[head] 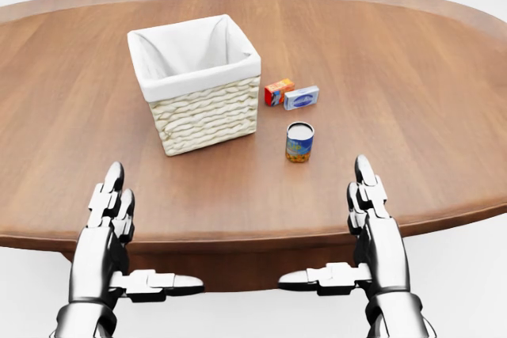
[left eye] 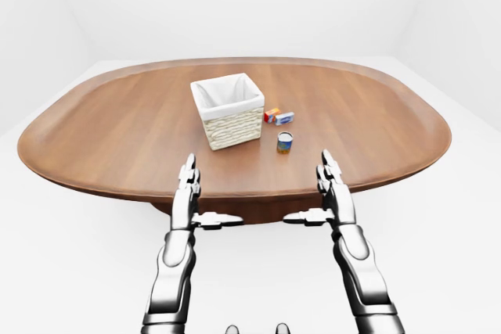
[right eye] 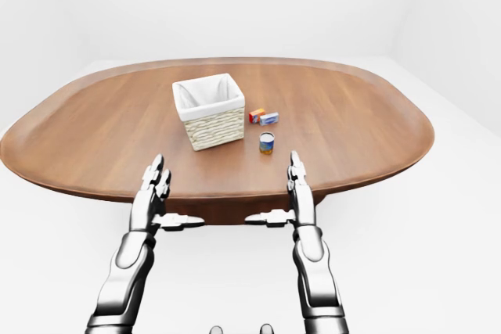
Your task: Pick up the alphabet soup and put it in the basket.
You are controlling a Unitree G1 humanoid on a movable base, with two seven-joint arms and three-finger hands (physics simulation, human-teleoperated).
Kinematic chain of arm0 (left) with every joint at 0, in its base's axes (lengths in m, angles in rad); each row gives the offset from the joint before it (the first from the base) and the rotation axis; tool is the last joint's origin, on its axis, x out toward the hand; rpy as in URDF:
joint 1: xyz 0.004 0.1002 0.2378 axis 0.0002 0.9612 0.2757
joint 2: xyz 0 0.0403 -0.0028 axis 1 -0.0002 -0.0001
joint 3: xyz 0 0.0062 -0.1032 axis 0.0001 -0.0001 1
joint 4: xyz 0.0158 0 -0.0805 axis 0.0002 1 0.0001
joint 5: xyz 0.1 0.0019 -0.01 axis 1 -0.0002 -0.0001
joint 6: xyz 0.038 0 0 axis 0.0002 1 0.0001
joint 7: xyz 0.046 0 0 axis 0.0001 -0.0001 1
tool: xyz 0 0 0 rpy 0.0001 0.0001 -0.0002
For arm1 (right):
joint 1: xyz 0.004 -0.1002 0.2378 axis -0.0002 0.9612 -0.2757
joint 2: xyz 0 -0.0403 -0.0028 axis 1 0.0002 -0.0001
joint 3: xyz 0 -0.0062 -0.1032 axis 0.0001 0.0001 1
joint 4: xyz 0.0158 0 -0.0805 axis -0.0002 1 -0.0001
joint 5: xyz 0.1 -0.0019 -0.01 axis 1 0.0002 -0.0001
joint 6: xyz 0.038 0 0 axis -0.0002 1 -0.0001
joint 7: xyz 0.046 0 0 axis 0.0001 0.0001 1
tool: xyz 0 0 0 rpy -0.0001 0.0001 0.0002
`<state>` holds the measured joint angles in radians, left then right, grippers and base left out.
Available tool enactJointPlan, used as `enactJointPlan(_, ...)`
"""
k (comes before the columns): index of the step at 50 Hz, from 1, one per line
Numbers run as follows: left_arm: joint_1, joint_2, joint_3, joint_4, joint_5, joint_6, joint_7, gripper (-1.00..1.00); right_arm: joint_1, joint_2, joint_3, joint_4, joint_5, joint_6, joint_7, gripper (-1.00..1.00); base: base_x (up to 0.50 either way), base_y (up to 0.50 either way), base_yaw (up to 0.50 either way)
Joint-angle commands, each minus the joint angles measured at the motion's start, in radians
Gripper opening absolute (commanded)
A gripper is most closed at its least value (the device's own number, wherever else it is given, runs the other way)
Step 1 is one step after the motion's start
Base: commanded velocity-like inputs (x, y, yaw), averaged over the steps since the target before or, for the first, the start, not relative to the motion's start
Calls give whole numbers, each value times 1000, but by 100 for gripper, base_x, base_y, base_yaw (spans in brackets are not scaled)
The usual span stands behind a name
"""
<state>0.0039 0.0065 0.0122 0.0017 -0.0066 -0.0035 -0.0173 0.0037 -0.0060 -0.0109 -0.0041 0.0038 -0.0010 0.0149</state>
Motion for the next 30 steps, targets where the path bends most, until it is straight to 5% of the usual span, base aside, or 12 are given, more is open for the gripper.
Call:
enactJointPlan(1, 4, 10, 18, 14, 0, -11, -21, 100, 4, -9, -15, -5, 0, -3, 22, 100, 0, 0, 0)
enactJointPlan(30, 2, 13, 23, 15, 7, -7, -19, 100, 0, -7, -4, 20, -33, -23, 13, 100, 0, 0, 0)
